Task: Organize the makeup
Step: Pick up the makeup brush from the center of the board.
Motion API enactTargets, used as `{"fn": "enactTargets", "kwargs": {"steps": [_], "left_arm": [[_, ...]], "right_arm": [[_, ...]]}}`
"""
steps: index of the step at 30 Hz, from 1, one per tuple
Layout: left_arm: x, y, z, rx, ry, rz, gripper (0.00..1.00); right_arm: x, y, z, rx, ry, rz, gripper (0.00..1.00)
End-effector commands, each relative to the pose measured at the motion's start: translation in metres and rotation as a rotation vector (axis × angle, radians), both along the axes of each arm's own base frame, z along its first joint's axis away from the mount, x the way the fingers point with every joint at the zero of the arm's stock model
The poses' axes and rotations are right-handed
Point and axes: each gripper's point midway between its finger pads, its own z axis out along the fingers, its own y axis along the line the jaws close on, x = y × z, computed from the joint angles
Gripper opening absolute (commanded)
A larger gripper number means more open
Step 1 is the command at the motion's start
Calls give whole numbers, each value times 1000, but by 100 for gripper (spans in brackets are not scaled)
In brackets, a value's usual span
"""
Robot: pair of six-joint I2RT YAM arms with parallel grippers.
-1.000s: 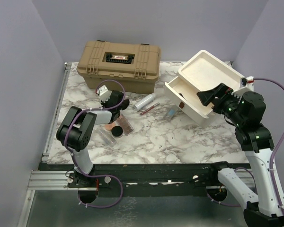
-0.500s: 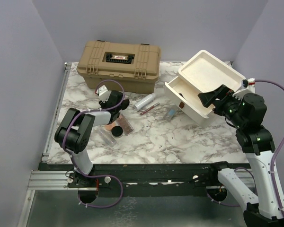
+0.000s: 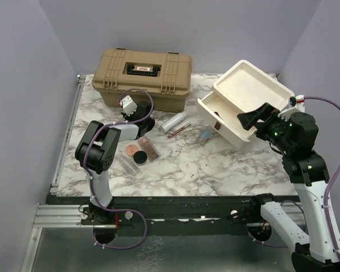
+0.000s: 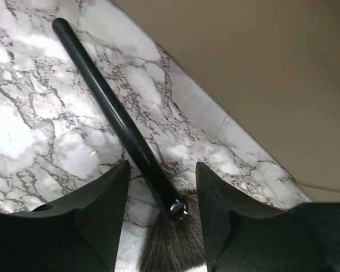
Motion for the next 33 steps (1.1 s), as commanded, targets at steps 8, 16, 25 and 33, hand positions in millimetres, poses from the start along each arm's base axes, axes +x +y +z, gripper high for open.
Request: {"fn": "enactTargets", "kwargs": {"steps": [8,16,25,33], "left_arm": [[-48,24,-46,152,224,44,45],[-42,20,-56,199,287,31,46],[-53,25,-72,286,369,-2,36],[-65,20,-73,348,390,-44,22]], "right_arm": [[-3,-4,-8,-17,23,-20,100],[-7,-5,-12,-10,33,-28,100],[-8,-12,-12,-18,37,-62,100],[-8,-12,-14,-20,42,-67,100]]}}
